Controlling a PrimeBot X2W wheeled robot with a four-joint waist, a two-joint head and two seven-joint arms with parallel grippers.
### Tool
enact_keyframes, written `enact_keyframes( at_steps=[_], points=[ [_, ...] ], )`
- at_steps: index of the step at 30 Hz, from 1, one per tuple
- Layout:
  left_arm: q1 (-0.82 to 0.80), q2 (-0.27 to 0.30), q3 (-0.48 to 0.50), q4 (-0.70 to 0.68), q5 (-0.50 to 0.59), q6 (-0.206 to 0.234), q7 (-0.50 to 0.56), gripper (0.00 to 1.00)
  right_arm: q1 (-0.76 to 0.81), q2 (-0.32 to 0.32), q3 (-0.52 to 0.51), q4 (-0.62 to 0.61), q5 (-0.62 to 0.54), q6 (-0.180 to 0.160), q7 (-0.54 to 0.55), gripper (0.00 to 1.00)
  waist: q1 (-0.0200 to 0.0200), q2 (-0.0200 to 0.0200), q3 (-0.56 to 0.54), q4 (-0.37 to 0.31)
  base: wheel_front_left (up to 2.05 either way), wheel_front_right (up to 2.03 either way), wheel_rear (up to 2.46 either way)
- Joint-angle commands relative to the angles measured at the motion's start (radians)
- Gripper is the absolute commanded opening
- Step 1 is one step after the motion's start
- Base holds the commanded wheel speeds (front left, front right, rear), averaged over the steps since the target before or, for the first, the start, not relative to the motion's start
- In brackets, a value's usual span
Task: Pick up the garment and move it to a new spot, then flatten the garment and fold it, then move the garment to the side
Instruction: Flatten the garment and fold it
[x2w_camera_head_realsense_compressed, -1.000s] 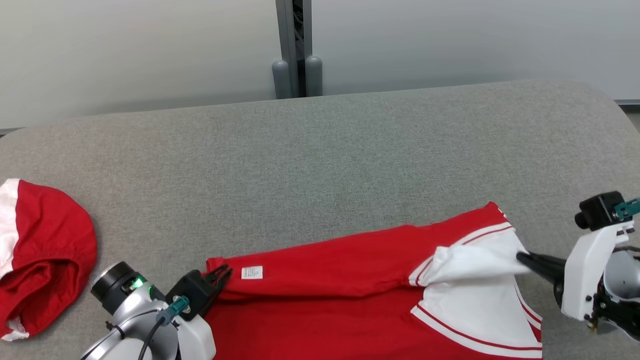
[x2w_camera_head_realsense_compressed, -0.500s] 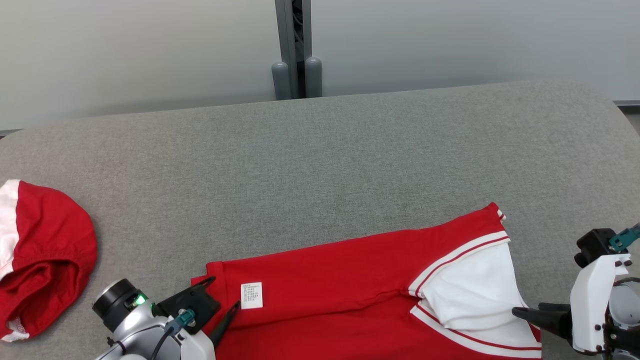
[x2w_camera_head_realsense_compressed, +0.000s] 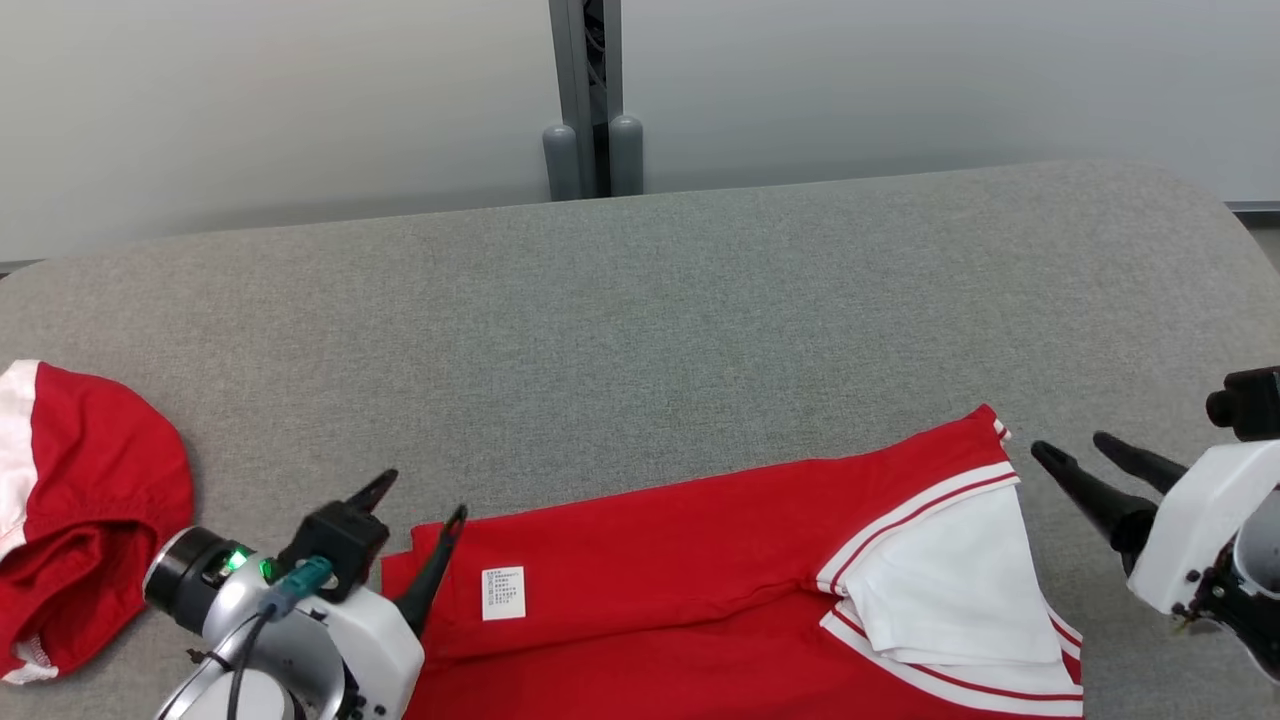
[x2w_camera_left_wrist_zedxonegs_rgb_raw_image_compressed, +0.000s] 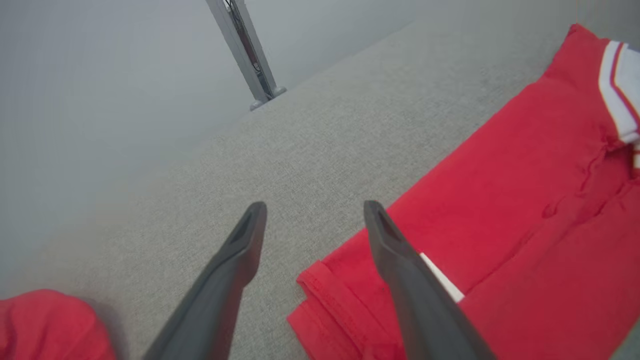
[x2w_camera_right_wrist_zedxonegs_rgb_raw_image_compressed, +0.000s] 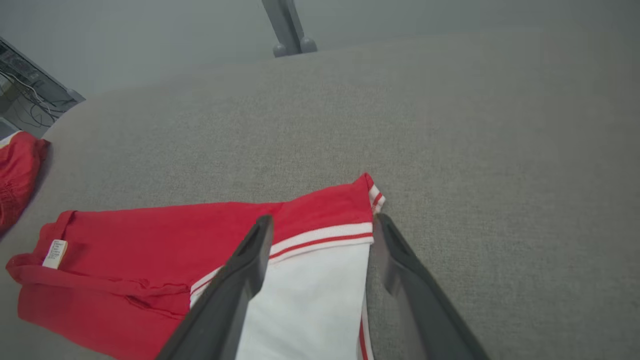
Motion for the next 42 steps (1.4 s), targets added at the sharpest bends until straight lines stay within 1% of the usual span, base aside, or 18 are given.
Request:
enact_keyframes(
  at_steps=[1,5,8,11,14,15,16,18,20,25,29,32,37,42],
  points=[
    [-0.011,-0.009,0.022,-0.005,-0.014,0.020,-0.020,1.00,-0.003,0.017,-0.013,-0.015,-0.024,0.000,-0.041,1.00,0.0000,-0.0001,0.001,0.000,0.00,0.00,0.00],
    [-0.018,-0.076,0.104,-0.006,-0.077,0.090,-0.116,1.00,-0.003,0.066,-0.027,-0.060,-0.126,0.000,-0.223,1.00,0.0000,-0.0001,0.003,-0.001,0.00,0.00,0.00],
    [-0.014,-0.128,0.160,0.004,-0.121,0.129,-0.211,1.00,-0.001,0.103,-0.024,-0.070,-0.192,0.000,-0.373,1.00,0.0000,-0.0001,0.002,-0.004,0.00,0.00,0.00],
    [-0.002,-0.167,0.196,0.023,-0.140,0.155,-0.306,1.00,0.008,0.141,-0.016,-0.052,-0.269,0.000,-0.520,1.00,0.0000,-0.0001,0.001,-0.009,0.00,0.00,0.00],
    [0.026,-0.200,0.226,0.046,-0.153,0.170,-0.360,1.00,0.023,0.179,-0.021,-0.018,-0.333,0.000,-0.644,1.00,0.0000,-0.0001,-0.003,-0.012,0.00,0.00,0.00],
    [0.043,-0.227,0.251,0.058,-0.157,0.178,-0.378,1.00,0.030,0.206,-0.024,0.012,-0.373,0.000,-0.705,1.00,0.0000,-0.0001,-0.005,-0.013,0.00,0.00,0.00],
    [0.051,-0.237,0.264,0.059,-0.153,0.178,-0.381,1.00,0.033,0.221,-0.028,0.025,-0.388,0.000,-0.731,1.00,0.0000,-0.0001,-0.006,-0.014,0.00,0.00,0.00],
    [0.071,-0.261,0.314,0.034,-0.123,0.193,-0.385,1.00,0.045,0.246,-0.041,0.052,-0.403,0.000,-0.759,1.00,0.0000,-0.0001,-0.007,-0.015,0.00,0.00,0.00],
    [0.117,-0.304,0.354,0.002,-0.095,0.177,-0.384,1.00,0.050,0.266,-0.046,0.075,-0.422,0.000,-0.777,1.00,0.0000,-0.0001,-0.005,-0.015,0.00,0.00,0.00],
    [0.180,-0.373,0.444,-0.041,-0.007,0.113,-0.385,1.00,0.066,0.300,-0.053,0.125,-0.449,0.000,-0.802,1.00,0.0000,-0.0001,0.002,-0.009,0.00,0.00,0.00],
    [0.204,-0.402,0.487,-0.042,0.042,0.055,-0.385,1.00,0.062,0.310,-0.052,0.146,-0.457,0.000,-0.811,1.00,0.0000,-0.0001,0.006,-0.002,0.00,0.00,0.00],
    [0.200,-0.410,0.507,-0.035,0.061,0.022,-0.385,1.00,0.056,0.314,-0.052,0.159,-0.459,0.000,-0.813,1.00,0.0000,-0.0001,0.006,0.002,0.00,0.00,0.00],
    [0.185,-0.418,0.529,-0.024,0.076,-0.008,-0.385,1.00,0.044,0.309,-0.044,0.167,-0.459,0.000,-0.817,1.00,0.0000,-0.0001,0.008,0.004,0.00,0.00,0.00],
    [0.179,-0.419,0.525,-0.023,0.060,-0.008,-0.385,1.00,0.049,0.301,-0.048,0.187,-0.446,0.000,-0.815,1.00,0.0000,-0.0001,0.014,0.005,0.00,0.00,0.00]
  ],
)
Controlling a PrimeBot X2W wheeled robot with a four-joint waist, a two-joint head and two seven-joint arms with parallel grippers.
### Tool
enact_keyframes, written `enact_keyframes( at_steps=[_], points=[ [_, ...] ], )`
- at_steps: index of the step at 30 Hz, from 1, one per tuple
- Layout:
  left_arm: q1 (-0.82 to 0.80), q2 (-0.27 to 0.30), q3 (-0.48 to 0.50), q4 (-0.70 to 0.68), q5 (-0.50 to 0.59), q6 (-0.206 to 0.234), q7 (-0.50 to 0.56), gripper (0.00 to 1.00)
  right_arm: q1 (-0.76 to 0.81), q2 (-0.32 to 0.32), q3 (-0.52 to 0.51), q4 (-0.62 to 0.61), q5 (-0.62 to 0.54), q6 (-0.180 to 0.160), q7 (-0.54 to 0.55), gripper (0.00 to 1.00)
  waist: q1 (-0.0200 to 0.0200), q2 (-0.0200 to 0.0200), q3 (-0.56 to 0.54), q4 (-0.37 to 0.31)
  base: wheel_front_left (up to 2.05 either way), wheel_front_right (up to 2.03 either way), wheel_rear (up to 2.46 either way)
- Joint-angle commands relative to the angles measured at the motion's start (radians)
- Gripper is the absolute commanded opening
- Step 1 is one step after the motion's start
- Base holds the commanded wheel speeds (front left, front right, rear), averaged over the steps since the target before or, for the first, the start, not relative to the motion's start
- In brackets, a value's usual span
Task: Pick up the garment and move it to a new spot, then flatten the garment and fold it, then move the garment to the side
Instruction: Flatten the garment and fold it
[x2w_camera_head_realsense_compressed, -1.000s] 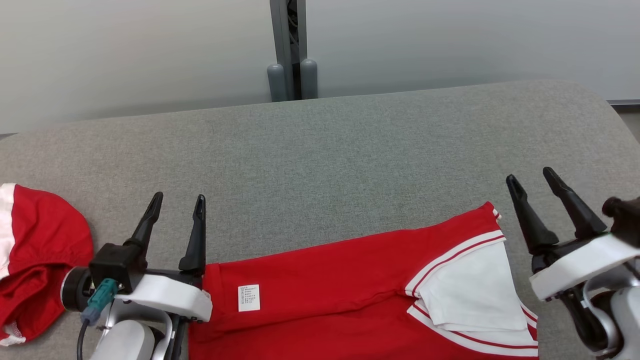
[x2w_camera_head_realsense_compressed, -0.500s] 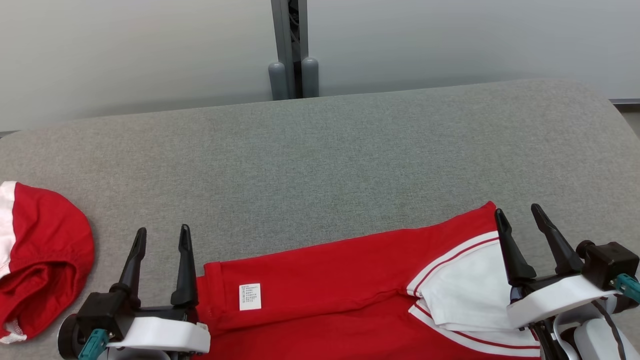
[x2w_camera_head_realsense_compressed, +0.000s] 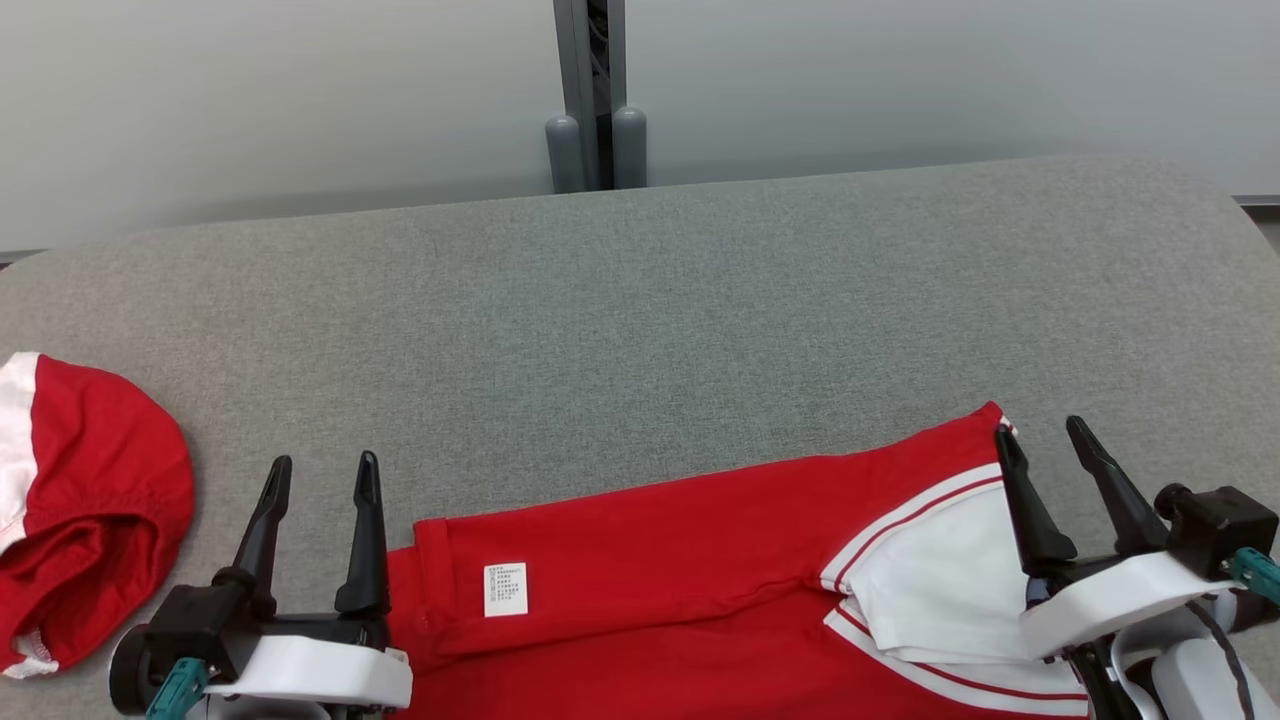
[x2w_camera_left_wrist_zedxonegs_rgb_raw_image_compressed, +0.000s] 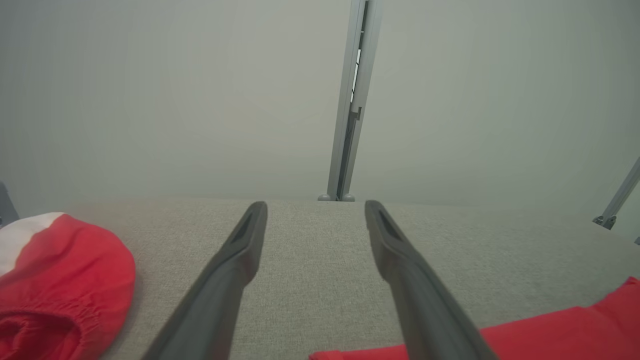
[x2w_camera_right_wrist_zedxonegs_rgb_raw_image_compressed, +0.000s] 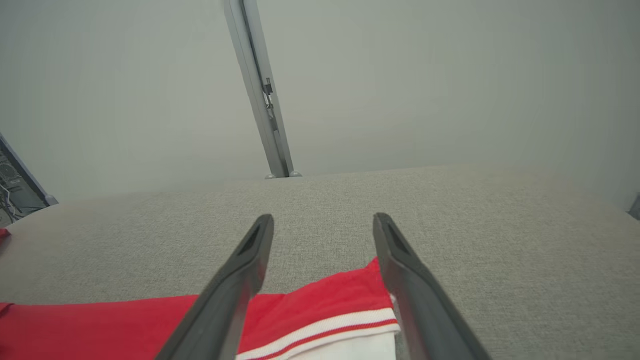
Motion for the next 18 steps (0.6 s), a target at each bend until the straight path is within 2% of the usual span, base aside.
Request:
enact_keyframes(
  at_steps=[1,7,12,18],
  points=[
    [-0.014,0.002,0.000,0.000,-0.005,0.000,-0.005,1.00,0.004,-0.009,-0.007,0.011,0.009,0.000,0.002,1.00,0.0000,-0.0001,0.002,0.001,0.00,0.00,0.00],
    [-0.024,0.002,-0.009,0.015,0.011,-0.007,-0.005,1.00,0.025,0.002,-0.052,0.093,0.011,0.000,0.015,1.00,0.0000,-0.0001,0.016,0.008,0.00,0.00,0.00],
    [-0.034,0.002,-0.010,0.026,0.028,-0.016,-0.005,1.00,0.019,0.027,-0.073,0.186,0.058,0.000,0.022,1.00,0.0000,-0.0001,0.028,0.012,0.00,0.00,0.00],
    [-0.042,0.002,-0.007,0.033,0.042,-0.027,-0.005,1.00,-0.015,0.034,-0.046,0.281,0.135,0.000,0.042,1.00,0.0000,-0.0001,0.039,0.018,0.00,0.00,0.00]
  ],
)
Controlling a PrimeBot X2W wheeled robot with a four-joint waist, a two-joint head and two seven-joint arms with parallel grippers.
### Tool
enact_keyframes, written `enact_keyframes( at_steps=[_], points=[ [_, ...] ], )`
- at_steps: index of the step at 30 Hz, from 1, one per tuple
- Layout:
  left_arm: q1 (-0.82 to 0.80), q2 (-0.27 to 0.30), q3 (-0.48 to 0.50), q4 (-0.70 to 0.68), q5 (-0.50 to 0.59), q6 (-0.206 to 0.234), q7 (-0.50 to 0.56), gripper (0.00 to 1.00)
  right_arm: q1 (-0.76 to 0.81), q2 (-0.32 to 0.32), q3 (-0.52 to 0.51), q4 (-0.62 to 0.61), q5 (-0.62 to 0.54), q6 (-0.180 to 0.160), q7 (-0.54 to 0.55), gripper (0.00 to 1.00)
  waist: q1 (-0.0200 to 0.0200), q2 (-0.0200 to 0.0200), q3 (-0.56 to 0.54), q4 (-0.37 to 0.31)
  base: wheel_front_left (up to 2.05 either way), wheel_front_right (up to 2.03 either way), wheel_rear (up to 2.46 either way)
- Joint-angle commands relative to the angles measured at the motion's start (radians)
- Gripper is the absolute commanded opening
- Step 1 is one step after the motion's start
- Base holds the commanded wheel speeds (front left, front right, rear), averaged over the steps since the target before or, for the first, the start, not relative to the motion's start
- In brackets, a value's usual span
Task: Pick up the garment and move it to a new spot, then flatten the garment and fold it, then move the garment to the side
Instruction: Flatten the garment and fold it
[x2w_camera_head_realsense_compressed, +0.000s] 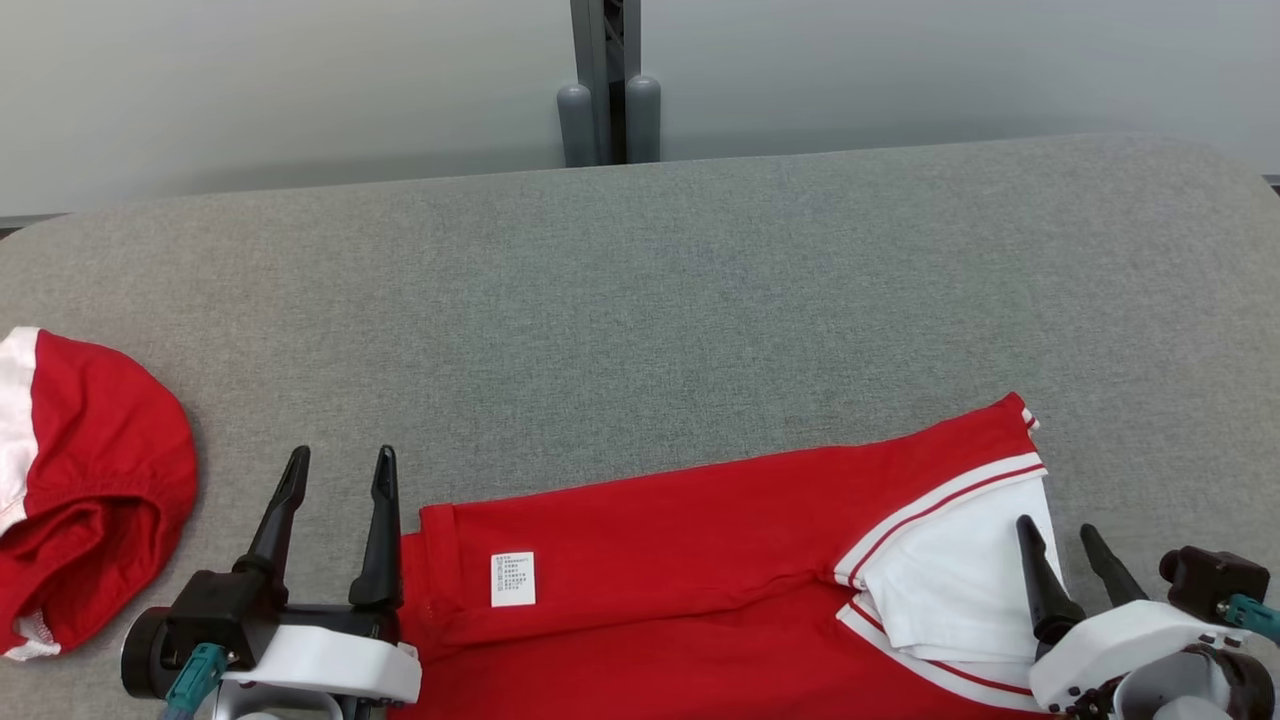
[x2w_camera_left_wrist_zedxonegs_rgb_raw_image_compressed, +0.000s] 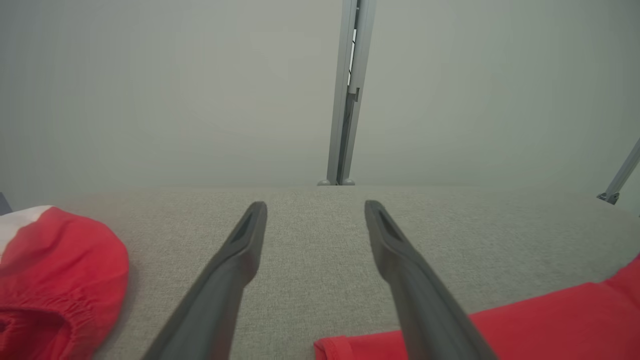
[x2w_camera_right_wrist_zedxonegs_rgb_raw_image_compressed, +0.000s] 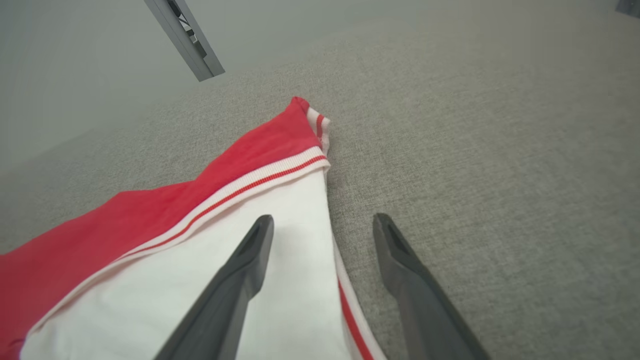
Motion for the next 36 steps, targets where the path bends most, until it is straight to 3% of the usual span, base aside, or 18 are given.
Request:
enact_keyframes(
  at_steps=[1,13,14,15,16,17,27,36],
  points=[
    [-0.018,0.003,0.005,0.002,0.007,-0.006,-0.005,1.00,-0.019,-0.003,0.013,0.022,0.026,0.000,0.005,1.00,0.0000,0.0000,0.002,0.002,0.00,0.00,0.00],
    [-0.026,0.003,0.009,0.006,0.030,-0.020,-0.005,1.00,-0.058,-0.001,0.140,0.152,0.146,0.001,0.031,1.00,0.0000,0.0000,0.002,0.012,0.00,0.00,0.00],
    [-0.026,0.003,0.011,0.006,0.031,-0.021,-0.005,1.00,-0.063,-0.003,0.150,0.158,0.153,0.001,0.029,0.89,0.0000,0.0000,0.002,0.012,0.00,0.00,0.00],
    [-0.025,0.003,0.012,0.007,0.031,-0.021,-0.005,1.00,-0.066,-0.005,0.158,0.163,0.159,0.001,0.029,0.44,0.0000,0.0000,0.001,0.012,0.00,0.00,0.00],
    [-0.024,0.003,0.013,0.007,0.032,-0.022,-0.005,1.00,-0.069,-0.009,0.167,0.166,0.162,0.001,0.025,0.09,0.0000,0.0000,0.000,0.012,0.00,0.00,0.00],
    [-0.023,0.003,0.014,0.007,0.032,-0.022,-0.005,1.00,-0.073,-0.013,0.176,0.168,0.164,0.001,0.019,0.00,0.0000,0.0000,-0.001,0.012,0.00,0.00,0.00],
    [-0.008,0.003,0.011,0.011,0.030,-0.021,-0.005,1.00,-0.116,-0.086,0.199,0.212,0.190,0.000,-0.015,0.00,0.0000,0.0000,-0.014,0.011,0.00,0.00,0.00],
    [-0.009,0.003,0.005,0.012,0.029,-0.019,-0.005,1.00,-0.197,-0.198,0.198,0.279,0.190,0.000,-0.003,0.00,0.0000,0.0000,-0.016,0.006,0.00,0.00,0.00]
  ],
)
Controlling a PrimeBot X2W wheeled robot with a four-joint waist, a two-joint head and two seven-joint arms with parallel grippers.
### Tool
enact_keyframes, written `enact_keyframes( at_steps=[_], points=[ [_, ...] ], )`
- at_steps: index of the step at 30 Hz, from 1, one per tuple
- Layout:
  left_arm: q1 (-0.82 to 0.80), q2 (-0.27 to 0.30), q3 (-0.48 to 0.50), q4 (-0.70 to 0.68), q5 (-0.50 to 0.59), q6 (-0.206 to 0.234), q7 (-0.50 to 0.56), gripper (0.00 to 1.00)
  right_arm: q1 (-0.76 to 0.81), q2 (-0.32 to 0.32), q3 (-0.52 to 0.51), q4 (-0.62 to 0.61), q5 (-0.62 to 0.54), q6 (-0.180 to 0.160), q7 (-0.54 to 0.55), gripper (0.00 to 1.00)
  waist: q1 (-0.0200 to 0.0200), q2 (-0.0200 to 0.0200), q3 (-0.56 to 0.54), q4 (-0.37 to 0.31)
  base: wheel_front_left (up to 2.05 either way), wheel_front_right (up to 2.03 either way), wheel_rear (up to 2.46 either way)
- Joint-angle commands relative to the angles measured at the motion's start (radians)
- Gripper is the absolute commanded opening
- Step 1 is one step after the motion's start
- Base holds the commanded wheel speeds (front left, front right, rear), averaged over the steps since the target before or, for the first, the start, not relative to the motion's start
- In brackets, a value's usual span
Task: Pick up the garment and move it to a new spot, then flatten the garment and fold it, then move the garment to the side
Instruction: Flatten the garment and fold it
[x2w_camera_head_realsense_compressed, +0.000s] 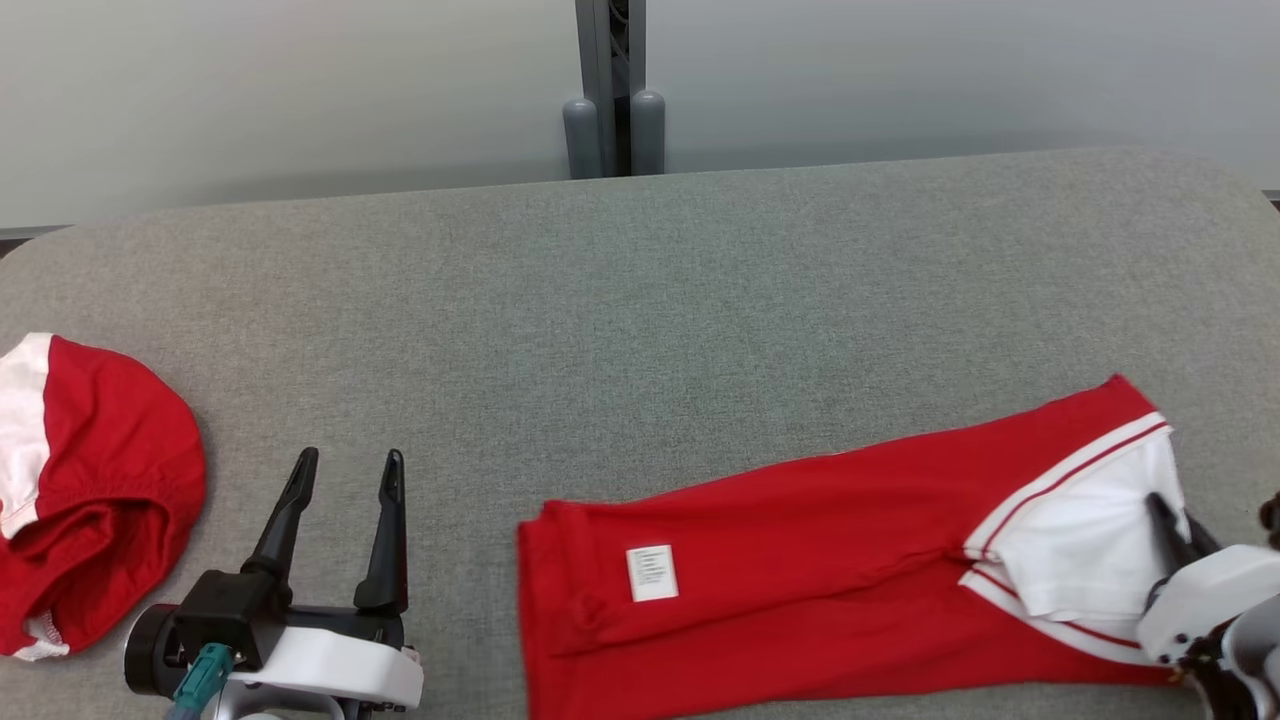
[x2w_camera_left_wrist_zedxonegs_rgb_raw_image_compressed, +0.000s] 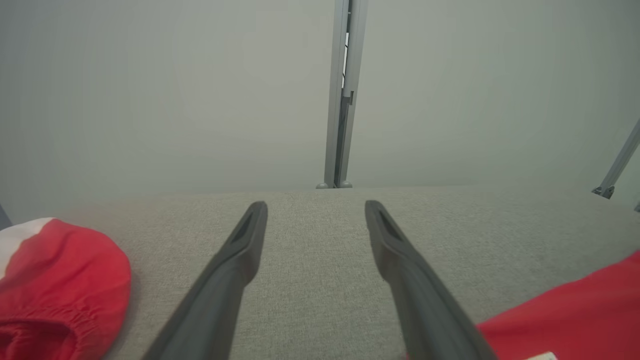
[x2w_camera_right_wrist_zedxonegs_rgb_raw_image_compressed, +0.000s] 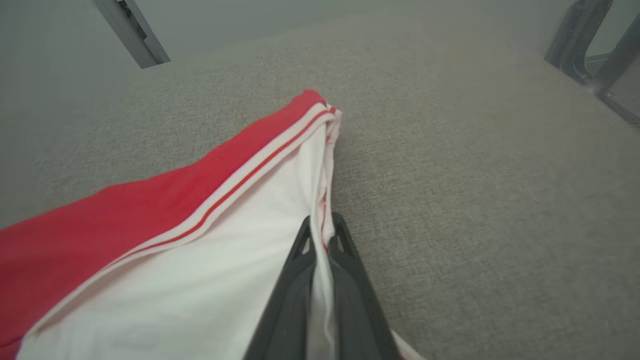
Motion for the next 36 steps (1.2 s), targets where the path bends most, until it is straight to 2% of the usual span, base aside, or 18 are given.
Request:
enact_keyframes(
  at_steps=[1,5,10,17,22,28,32,36],
  points=[
    [-0.008,0.003,-0.001,0.001,0.001,0.000,-0.005,1.00,-0.018,-0.024,-0.008,0.014,0.001,-0.001,0.002,0.00,0.0000,-0.0001,0.000,-0.001,0.00,0.00,0.00],
    [-0.011,0.003,-0.003,0.001,-0.004,0.004,-0.005,1.00,-0.049,-0.056,-0.010,0.041,0.008,-0.001,0.012,0.00,0.0000,-0.0001,0.003,-0.002,0.00,0.00,0.00],
    [-0.014,0.003,-0.004,0.002,-0.009,0.009,-0.005,1.00,-0.073,-0.060,0.006,0.042,0.013,-0.001,0.032,0.00,0.0000,-0.0001,0.009,-0.009,0.00,0.00,0.00],
    [-0.011,0.003,0.000,0.006,-0.016,0.016,-0.005,1.00,-0.071,-0.043,0.054,-0.045,0.056,0.000,0.108,0.00,0.0000,-0.0001,-0.009,-0.037,0.00,0.00,0.00],
    [0.000,0.003,0.002,0.008,-0.023,0.023,-0.005,1.00,-0.040,-0.043,0.085,-0.156,0.091,0.000,0.207,0.00,0.0000,-0.0001,-0.033,-0.057,0.00,0.00,0.00],
    [0.023,0.003,0.003,0.009,-0.029,0.029,-0.005,1.00,0.006,-0.032,0.058,-0.340,0.149,0.000,0.359,0.00,0.0000,-0.0001,-0.062,-0.079,0.00,0.00,0.00],
    [0.025,0.003,0.003,0.006,-0.033,0.032,-0.005,1.00,0.041,-0.006,0.024,-0.426,0.155,0.000,0.430,0.00,0.0000,-0.0001,-0.068,-0.083,0.00,0.00,0.00],
    [0.027,0.003,0.002,0.003,-0.037,0.033,-0.005,1.00,0.102,0.058,-0.025,-0.540,0.155,0.000,0.526,0.00,0.0000,-0.0001,-0.072,-0.083,0.00,0.00,0.00]
  ],
)
